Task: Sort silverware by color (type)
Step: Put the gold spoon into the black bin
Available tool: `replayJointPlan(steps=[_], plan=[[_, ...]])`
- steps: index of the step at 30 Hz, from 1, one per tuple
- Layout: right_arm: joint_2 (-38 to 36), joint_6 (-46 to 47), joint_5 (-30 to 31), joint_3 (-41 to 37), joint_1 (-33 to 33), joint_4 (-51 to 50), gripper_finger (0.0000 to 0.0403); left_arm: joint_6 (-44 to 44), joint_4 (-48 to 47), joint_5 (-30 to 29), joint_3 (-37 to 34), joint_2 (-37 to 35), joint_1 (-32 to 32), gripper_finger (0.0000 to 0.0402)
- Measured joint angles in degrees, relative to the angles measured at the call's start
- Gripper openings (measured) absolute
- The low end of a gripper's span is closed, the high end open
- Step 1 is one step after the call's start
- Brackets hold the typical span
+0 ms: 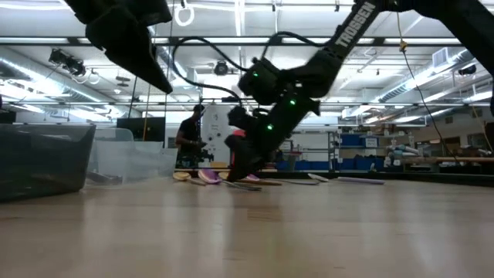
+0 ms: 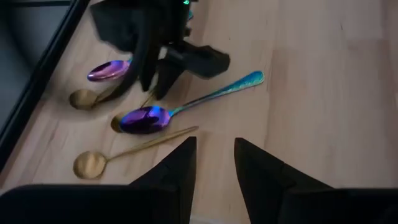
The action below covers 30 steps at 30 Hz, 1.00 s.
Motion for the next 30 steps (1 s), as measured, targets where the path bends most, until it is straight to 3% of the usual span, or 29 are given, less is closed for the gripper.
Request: replayJointPlan(steps=[7,15,22,30], plan=[[2.84,2.23,0.46,4.43,0.08,-6.89,0.0118,-1.21,-0.4,0.47,0.0,-1.29,-0.11,0.0116],[2.78,2.12,0.01,4.46,0.08,-8.28,0.0018,-3.35,-1.31,1.78,0.1,-2.86,-0.76,0.0116],[-1.52,-0.17,1.45,3.72,0.16,-12.54,0.0024,-6.13,-6.23,1.81,0.07,-3.54,-1.03,0.0116],[-9.12,-3.7,7.62,3.8,3.45,-12.91,0.0018,-7.4,-6.19,1.72,0.07,-3.41,-1.0,0.0116]])
